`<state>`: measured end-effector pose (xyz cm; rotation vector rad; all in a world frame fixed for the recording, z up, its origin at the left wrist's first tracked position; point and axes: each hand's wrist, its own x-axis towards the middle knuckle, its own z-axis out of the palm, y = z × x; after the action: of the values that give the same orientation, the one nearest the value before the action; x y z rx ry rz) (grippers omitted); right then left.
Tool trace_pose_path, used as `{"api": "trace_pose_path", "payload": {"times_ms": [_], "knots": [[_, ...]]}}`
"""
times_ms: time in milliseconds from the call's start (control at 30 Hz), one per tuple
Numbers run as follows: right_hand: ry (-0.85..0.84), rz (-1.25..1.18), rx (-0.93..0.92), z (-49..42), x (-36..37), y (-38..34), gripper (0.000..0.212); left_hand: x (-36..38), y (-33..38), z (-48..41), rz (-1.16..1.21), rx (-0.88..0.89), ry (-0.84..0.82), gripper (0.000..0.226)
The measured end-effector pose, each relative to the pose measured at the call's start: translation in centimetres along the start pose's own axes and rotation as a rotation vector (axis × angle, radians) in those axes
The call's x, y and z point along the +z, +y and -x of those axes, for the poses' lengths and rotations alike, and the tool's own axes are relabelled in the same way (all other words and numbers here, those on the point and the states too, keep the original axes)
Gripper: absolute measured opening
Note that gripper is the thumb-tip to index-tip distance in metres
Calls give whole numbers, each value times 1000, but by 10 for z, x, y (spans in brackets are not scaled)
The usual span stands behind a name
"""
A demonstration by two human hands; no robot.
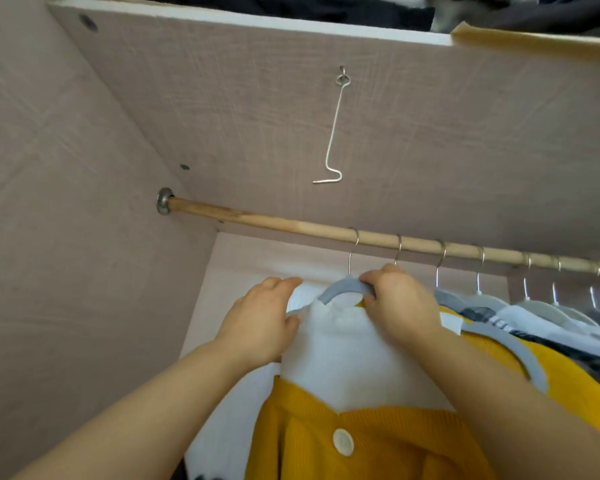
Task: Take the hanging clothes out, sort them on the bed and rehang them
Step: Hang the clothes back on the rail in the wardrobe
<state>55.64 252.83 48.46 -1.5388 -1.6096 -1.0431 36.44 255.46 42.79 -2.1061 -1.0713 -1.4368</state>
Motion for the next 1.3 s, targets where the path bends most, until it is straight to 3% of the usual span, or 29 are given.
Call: {"api": "trace_pose_path", "payload": {"times_ms": [233,400,667,1000,1133,1300], "knots": [[77,20,11,7,13,-2,26,10,-15,19,1,-39,-43,57],[219,76,-105,43,24,-11,44,17,-29,43,30,-62,-75,56],[73,-80,-274,180,82,-64,45,39,-57,142,21,-164,-227,56],[-503,-328,-391,383,156,-157,57,56,-81,377,-46,-555,-625,58],[-879,-455,-538,465,176,-185,52,27,-67,492,-182,-825,-777,56],[-1123,-595,-757,552,176,-206,53,-23,-9,619,-297,-1270,-881,56]]}}
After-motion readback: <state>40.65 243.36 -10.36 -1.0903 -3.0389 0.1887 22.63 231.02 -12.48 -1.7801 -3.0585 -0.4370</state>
